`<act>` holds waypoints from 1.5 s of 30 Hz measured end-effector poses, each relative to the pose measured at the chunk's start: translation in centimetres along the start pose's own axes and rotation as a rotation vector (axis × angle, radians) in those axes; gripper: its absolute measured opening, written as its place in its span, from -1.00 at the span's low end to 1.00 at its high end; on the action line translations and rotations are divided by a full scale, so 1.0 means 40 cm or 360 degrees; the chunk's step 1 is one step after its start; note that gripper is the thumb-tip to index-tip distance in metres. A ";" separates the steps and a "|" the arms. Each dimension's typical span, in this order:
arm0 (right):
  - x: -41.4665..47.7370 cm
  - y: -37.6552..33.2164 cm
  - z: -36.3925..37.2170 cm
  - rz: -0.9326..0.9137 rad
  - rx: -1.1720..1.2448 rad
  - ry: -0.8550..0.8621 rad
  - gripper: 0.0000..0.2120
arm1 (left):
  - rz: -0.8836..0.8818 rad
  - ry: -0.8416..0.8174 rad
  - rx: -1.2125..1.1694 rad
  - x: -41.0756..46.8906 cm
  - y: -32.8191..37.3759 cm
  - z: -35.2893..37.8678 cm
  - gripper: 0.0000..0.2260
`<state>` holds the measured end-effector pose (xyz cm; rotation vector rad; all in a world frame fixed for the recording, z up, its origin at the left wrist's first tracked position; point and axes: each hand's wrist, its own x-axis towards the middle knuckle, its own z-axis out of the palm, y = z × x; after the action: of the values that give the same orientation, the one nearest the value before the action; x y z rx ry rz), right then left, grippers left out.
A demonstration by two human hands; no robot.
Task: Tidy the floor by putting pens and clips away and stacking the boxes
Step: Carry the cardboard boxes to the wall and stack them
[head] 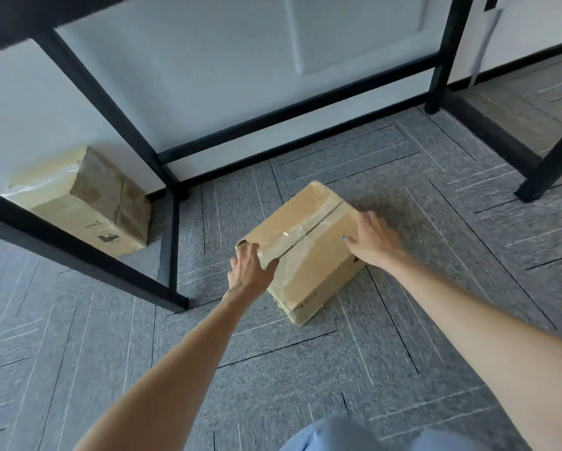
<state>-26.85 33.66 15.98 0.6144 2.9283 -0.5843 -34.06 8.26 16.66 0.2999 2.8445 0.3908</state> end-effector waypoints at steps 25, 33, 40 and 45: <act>0.059 0.083 0.183 0.0277 -0.0334 0.0271 -0.25 | -0.0139 0.0005 -0.0799 0.172 -0.068 0.132 -0.08; 0.063 0.111 0.235 0.0496 0.0781 -0.0108 -0.27 | -0.0375 0.0057 -0.1221 0.094 -0.104 0.179 0.13; 0.046 0.113 0.262 0.0583 0.1028 -0.0080 0.08 | -0.0403 -0.0061 -0.1426 0.073 -0.105 0.208 -0.13; 0.024 0.094 0.244 0.0562 0.1075 -0.0103 0.16 | -0.0373 -0.0098 -0.1452 0.046 -0.113 0.146 -0.25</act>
<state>-26.09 33.41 5.51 1.1072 2.4236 -1.5082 -34.96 5.82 9.51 -0.1964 2.2870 1.4841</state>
